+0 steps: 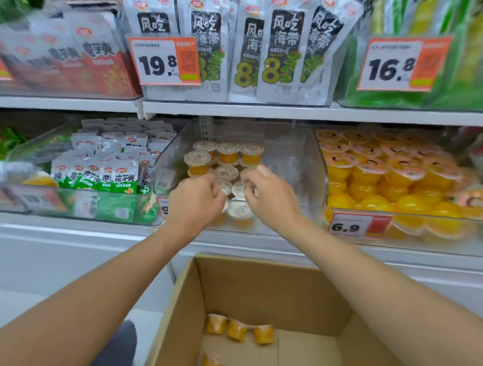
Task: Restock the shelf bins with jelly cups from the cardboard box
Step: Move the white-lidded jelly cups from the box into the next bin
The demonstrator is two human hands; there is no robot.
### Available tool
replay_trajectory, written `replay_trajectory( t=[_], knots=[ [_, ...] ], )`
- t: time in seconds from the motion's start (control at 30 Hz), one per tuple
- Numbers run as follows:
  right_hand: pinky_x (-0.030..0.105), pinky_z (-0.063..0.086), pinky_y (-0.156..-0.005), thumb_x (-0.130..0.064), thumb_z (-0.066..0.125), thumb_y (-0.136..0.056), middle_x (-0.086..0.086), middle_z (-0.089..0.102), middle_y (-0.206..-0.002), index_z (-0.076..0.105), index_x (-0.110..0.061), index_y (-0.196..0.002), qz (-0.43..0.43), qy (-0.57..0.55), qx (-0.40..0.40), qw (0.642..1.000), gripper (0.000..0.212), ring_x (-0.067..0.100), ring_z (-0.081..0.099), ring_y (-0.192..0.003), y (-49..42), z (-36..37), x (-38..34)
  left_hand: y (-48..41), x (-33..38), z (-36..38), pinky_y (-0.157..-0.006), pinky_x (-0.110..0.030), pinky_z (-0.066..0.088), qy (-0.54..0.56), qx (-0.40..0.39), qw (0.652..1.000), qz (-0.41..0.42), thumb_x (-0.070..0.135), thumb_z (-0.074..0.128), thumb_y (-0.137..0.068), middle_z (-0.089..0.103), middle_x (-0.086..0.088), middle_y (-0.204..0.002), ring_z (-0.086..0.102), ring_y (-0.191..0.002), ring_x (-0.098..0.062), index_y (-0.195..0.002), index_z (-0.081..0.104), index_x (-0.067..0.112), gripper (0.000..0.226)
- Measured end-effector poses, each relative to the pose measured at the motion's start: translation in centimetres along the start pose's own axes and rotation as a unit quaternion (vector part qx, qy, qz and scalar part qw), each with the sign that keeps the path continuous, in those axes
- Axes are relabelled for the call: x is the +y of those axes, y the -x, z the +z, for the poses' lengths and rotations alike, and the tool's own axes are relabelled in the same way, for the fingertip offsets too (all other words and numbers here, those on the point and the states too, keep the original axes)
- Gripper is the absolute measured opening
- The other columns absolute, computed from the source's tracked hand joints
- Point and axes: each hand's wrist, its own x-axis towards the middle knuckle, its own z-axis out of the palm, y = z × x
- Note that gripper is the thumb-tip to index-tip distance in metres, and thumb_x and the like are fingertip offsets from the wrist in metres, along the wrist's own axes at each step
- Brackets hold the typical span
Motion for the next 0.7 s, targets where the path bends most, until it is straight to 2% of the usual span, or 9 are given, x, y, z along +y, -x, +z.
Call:
replay_trajectory(
  t=[0.07,0.17,0.27,0.37,0.43,0.53,0.6,0.7],
  knots=[
    [0.032,0.039,-0.056,-0.012,0.053,-0.088,0.004,0.059,-0.098,0.062,-0.013,-0.098,-0.010,-0.004,-0.019,1.000,0.013,0.028,0.059,-0.075,3.4,0.2,-0.5,3.3,0.6,0.4,-0.049,-0.029,0.029,-0.004,-0.039,0.999,0.023,0.025,0.055,-0.081,0.052,0.003,-0.060,0.052,-0.064,-0.022,-0.069,0.049,0.017,0.015],
    [0.033,0.042,-0.069,-0.016,0.049,-0.090,0.002,0.059,-0.103,0.061,-0.016,-0.101,0.017,-0.009,-0.151,0.988,0.015,0.026,0.060,-0.088,8.9,2.2,0.4,7.3,-0.1,2.8,-0.057,-0.029,0.033,-0.042,-0.162,0.986,0.014,0.027,0.052,-0.082,0.059,0.003,-0.073,0.058,-0.076,-0.023,-0.074,0.051,0.018,0.012],
    [0.034,0.046,-0.086,-0.019,0.047,-0.091,0.001,0.058,-0.115,0.063,-0.020,-0.113,0.071,0.004,-0.319,0.945,0.027,0.024,0.059,-0.104,14.7,5.4,3.3,10.2,-2.6,7.1,-0.071,-0.031,0.048,-0.099,-0.303,0.948,-0.017,0.030,0.053,-0.085,0.064,-0.003,-0.096,0.060,-0.092,-0.024,-0.087,0.056,0.018,0.013],
    [0.034,0.047,-0.094,-0.018,0.048,-0.090,0.003,0.057,-0.121,0.062,-0.019,-0.119,0.149,0.010,-0.421,0.895,0.033,0.026,0.056,-0.113,20.2,8.9,6.8,12.4,-6.1,12.8,-0.082,-0.034,0.052,-0.121,-0.404,0.903,-0.076,0.031,0.056,-0.088,0.064,-0.006,-0.112,0.061,-0.102,-0.025,-0.105,0.060,0.015,0.024],
    [0.035,0.047,-0.096,-0.017,0.048,-0.089,0.007,0.056,-0.125,0.061,-0.017,-0.122,0.184,0.013,-0.462,0.868,0.035,0.027,0.055,-0.117,22.8,11.1,8.5,13.5,-7.8,16.6,-0.090,-0.033,0.050,-0.125,-0.446,0.879,-0.115,0.029,0.055,-0.091,0.060,-0.011,-0.125,0.058,-0.113,-0.027,-0.123,0.056,0.011,0.036],
    [0.037,0.040,-0.105,-0.015,0.050,-0.089,0.009,0.049,-0.138,0.050,-0.016,-0.134,0.196,0.016,-0.506,0.840,0.045,0.029,0.045,-0.128,25.2,14.5,9.8,15.1,-9.6,21.4,-0.108,-0.031,0.037,-0.076,-0.470,0.859,-0.188,0.026,0.054,-0.094,0.041,-0.016,-0.147,0.043,-0.134,-0.029,-0.148,0.028,0.004,0.064],
    [0.038,0.031,-0.112,-0.016,0.053,-0.089,0.008,0.036,-0.151,0.036,-0.015,-0.145,0.195,0.005,-0.513,0.836,0.058,0.029,0.034,-0.138,26.1,16.8,10.2,16.1,-10.6,24.0,-0.114,-0.031,0.029,-0.055,-0.477,0.849,-0.220,0.026,0.051,-0.097,0.030,-0.016,-0.154,0.032,-0.141,-0.029,-0.152,0.015,0.003,0.070],
    [0.040,0.018,-0.119,-0.014,0.052,-0.091,0.000,0.012,-0.161,0.011,-0.020,-0.154,0.210,-0.037,-0.510,0.833,0.076,0.022,0.011,-0.149,27.1,20.1,10.9,17.8,-11.9,26.7,-0.118,-0.030,0.018,-0.042,-0.495,0.837,-0.229,0.028,0.052,-0.097,0.015,-0.015,-0.159,0.015,-0.148,-0.027,-0.153,0.010,0.006,0.073]
  ],
)
